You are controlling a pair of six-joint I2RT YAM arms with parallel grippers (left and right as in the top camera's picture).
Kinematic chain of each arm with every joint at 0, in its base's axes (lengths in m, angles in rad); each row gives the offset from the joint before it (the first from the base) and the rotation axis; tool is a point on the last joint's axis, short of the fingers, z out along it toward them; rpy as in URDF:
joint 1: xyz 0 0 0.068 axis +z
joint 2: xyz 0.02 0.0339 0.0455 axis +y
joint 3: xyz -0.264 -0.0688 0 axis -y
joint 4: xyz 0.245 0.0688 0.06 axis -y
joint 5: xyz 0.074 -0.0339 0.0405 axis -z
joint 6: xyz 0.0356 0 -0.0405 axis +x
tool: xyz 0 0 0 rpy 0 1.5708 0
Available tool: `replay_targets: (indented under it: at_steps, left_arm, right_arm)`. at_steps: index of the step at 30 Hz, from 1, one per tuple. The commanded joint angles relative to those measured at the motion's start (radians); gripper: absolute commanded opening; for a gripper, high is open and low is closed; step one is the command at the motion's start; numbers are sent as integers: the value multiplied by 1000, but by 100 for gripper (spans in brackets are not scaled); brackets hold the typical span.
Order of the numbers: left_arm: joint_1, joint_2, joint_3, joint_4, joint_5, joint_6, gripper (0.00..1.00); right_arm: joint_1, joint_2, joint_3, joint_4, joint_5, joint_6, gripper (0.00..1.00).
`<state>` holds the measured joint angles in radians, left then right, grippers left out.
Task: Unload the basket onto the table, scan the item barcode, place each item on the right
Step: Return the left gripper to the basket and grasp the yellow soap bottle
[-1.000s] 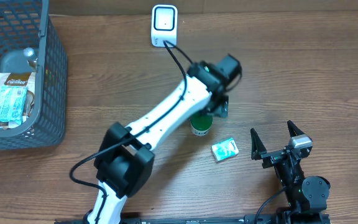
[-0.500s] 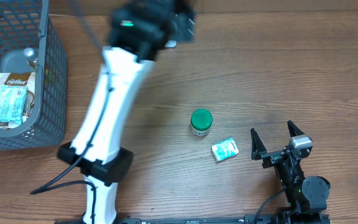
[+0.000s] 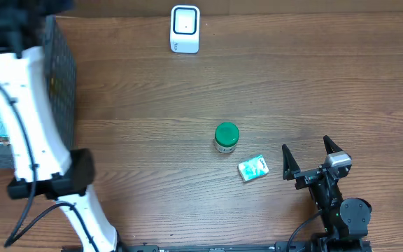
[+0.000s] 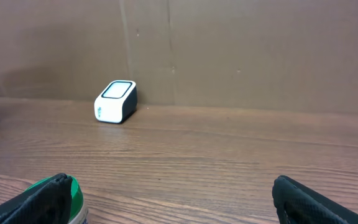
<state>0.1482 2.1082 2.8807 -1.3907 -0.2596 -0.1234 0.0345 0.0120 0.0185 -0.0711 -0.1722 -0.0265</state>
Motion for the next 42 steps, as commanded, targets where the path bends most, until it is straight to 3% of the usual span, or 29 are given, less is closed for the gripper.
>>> replay_targets:
  at_steps: [1, 6, 11, 17, 27, 33, 39, 42]
  left_arm:
    - [118, 6, -1, 5, 168, 23, 100]
    - [242, 6, -81, -3, 195, 24, 100]
    - [304, 14, -249, 55, 308, 128, 100]
    - [316, 14, -480, 157, 339, 257, 100]
    - [315, 14, -776, 404, 348, 282, 100]
    - [315, 14, -922, 568, 475, 319, 99]
    - [315, 14, -1030, 687, 474, 319, 86]
    - [315, 14, -1046, 700, 465, 318, 69]
  right_arm:
    - [5, -9, -11, 5, 3, -5, 100]
    - [5, -9, -11, 5, 3, -5, 100]
    - [5, -9, -11, 5, 3, -5, 100]
    - [5, -9, -11, 5, 3, -5, 100]
    - [5, -9, -11, 5, 3, -5, 100]
    - [5, -9, -11, 5, 3, -5, 100]
    - [5, -9, -11, 5, 3, -5, 100]
    - [5, -9, -11, 5, 3, -5, 100]
